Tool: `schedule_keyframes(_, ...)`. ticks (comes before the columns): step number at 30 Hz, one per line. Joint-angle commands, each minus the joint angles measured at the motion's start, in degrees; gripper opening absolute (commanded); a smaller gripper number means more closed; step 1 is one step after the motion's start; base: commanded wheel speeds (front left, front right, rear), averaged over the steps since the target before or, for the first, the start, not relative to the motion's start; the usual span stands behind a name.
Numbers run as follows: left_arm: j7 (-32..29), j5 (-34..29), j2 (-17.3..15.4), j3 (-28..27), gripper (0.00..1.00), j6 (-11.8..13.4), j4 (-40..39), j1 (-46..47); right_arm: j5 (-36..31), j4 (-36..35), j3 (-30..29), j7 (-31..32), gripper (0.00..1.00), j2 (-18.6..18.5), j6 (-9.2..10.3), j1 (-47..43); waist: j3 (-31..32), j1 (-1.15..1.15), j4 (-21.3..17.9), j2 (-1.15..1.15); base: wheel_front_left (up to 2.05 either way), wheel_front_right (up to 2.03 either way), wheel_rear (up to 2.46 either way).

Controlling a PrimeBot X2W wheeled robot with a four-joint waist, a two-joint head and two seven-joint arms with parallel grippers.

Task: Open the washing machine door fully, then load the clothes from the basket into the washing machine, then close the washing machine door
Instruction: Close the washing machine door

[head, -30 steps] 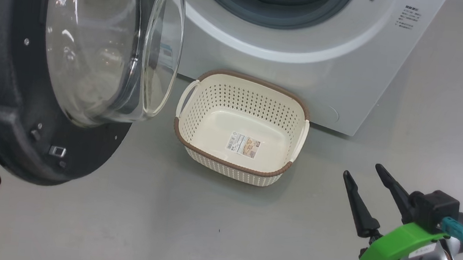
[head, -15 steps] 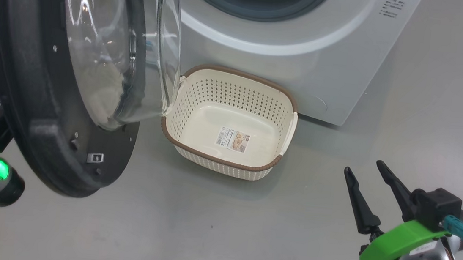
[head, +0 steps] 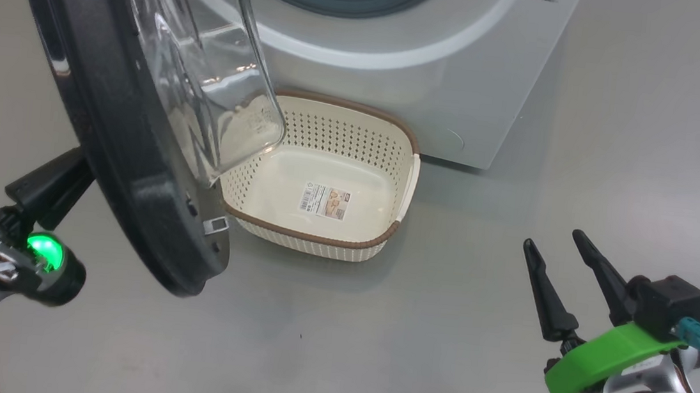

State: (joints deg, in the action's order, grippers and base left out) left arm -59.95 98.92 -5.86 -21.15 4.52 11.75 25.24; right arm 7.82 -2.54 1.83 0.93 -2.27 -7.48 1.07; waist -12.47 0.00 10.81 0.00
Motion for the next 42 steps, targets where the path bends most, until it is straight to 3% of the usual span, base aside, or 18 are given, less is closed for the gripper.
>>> schedule_keyframes(1, 0.0, -0.1, -1.2, -1.0, 0.0, -0.6, -2.7, 0.8, 0.4, -1.6, 1.0, -0.7, 1.0, -0.6, -0.01, 2.6, -0.4, 0.0, -0.7, 0.0, 0.0, 0.0, 0.0)
schedule_keyframes(17, 3.6, 0.7, 2.2, 2.0, 0.0, -5.3, 0.4, 4.9, 2.3, 0.1, 1.3, -2.6, 1.0, -0.6, -0.01, 3.9, -1.5, 0.0, -7.1, 0.0, 0.0, 0.0, 0.0)
schedule_keyframes(42, 10.4, 1.9, 2.9, 4.5, 0.0, -10.7, 10.2, 13.1, 5.3, 3.8, 2.9, -5.5, 1.0, -0.6, -0.01, 5.1, -1.1, 0.0, -16.9, 0.0, 0.0, 0.0, 0.0)
